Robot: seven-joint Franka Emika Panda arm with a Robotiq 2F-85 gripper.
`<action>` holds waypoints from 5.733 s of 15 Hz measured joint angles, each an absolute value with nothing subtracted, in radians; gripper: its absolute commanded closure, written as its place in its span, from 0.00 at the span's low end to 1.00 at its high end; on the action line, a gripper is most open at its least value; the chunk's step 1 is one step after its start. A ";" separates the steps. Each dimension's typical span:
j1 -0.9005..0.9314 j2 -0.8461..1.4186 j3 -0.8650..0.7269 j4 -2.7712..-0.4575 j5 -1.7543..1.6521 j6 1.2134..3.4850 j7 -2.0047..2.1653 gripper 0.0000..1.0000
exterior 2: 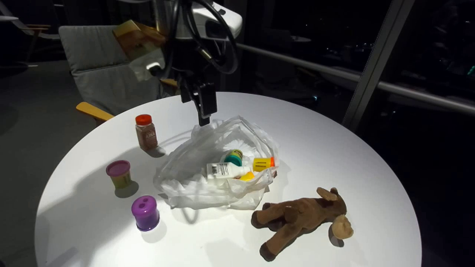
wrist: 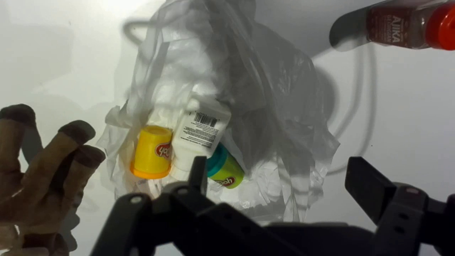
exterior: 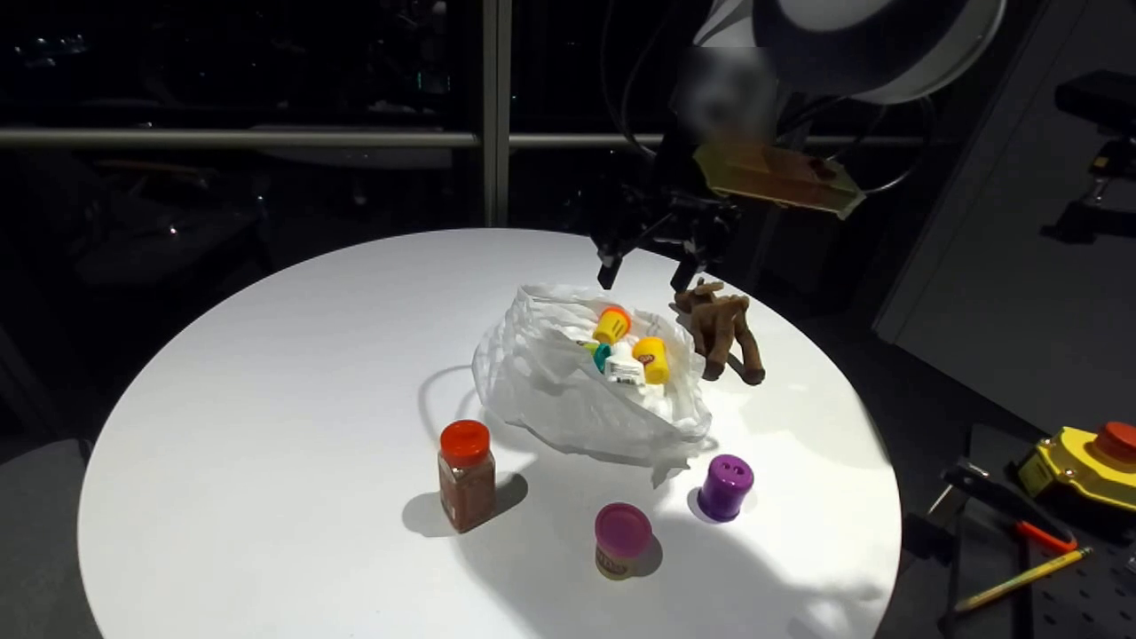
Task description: Pick up the objects from the plastic and put them on the table
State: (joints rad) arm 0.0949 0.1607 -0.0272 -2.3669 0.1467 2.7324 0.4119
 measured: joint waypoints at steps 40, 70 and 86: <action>0.065 0.707 -0.102 -1.785 0.195 2.454 0.740 0.00; 0.099 0.835 -0.149 -1.677 0.253 2.545 0.923 0.00; 0.130 0.824 -0.191 -1.741 0.196 2.645 1.024 0.67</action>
State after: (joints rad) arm 0.1299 0.8239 -0.1908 -1.7414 0.1956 2.6446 1.0242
